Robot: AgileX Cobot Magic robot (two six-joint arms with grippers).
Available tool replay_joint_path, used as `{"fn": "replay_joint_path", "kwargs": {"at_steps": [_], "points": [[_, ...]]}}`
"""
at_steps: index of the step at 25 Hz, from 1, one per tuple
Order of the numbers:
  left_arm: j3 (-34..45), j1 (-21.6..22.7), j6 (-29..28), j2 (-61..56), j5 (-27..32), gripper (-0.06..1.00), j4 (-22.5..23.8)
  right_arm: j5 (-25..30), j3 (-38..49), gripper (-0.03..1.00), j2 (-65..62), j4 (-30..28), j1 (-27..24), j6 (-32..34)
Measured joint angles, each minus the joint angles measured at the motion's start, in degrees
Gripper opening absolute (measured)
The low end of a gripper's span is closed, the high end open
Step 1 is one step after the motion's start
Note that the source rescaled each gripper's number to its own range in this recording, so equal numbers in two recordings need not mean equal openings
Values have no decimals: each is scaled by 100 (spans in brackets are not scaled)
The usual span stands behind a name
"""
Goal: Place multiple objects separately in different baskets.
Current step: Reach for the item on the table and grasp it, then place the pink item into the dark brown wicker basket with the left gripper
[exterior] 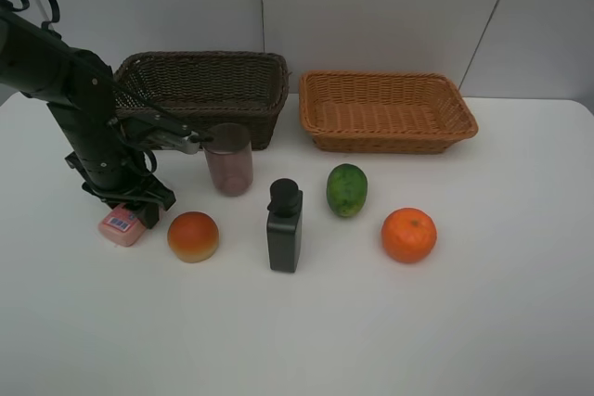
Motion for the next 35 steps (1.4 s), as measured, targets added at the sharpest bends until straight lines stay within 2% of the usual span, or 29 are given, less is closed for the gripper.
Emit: {"fn": "replay_joint_path", "kwargs": {"at_steps": [12, 15, 21, 28, 35], "points": [[0, 0, -317, -180, 13, 65, 0, 0, 0, 75, 0, 0, 0, 0], [-54, 0, -323, -197, 176, 65, 0, 0, 0, 75, 0, 0, 0, 0], [-295, 0, -356, -342, 769, 65, 37, 0, 0, 75, 0, 0, 0, 0], [-716, 0, -529, -1084, 1540, 65, 57, 0, 0, 75, 0, 0, 0, 0], [-1670, 0, -1288, -1313, 2366, 65, 76, 0, 0, 75, 0, 0, 0, 0]]}}
